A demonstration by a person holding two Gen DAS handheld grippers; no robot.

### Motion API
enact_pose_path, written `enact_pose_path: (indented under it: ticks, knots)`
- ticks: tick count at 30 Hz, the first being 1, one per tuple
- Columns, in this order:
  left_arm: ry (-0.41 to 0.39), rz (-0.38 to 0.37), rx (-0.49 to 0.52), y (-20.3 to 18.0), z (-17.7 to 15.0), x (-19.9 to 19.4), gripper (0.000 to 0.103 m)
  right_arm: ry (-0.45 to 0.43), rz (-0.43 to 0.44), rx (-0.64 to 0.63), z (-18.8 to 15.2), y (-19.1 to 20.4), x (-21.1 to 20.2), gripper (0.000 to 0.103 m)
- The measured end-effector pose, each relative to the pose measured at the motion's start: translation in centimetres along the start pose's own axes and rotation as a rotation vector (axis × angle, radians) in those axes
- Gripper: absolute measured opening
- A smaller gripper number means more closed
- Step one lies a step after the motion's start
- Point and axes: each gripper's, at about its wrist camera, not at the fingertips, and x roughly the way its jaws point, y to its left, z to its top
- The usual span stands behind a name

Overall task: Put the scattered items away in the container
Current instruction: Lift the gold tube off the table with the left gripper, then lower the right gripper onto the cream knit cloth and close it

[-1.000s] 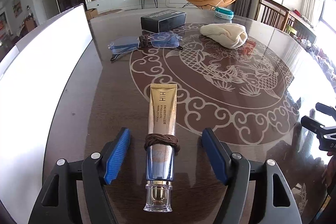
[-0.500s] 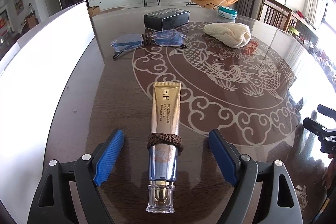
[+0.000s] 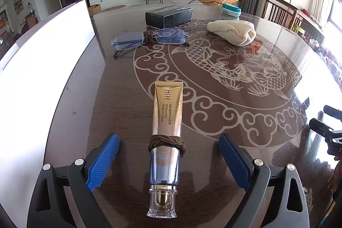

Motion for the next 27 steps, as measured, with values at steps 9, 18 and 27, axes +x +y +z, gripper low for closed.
enact_pose_path:
  ticks: [9, 18, 27]
  knots:
    - [0.004, 0.000, 0.000, 0.0, 0.1, 0.0, 0.097, -0.024, 0.135, -0.128, 8.8, 3.5, 3.8, 0.103]
    - [0.003, 0.001, 0.001, 0.0, 0.1, 0.0, 0.097, 0.020, 0.098, -0.251, 18.4, 9.5, 9.4, 0.099]
    - [0.004, 0.001, 0.000, 0.0, 0.1, 0.0, 0.097, 0.065, 0.155, -0.155, 14.8, 7.0, 8.0, 0.046]
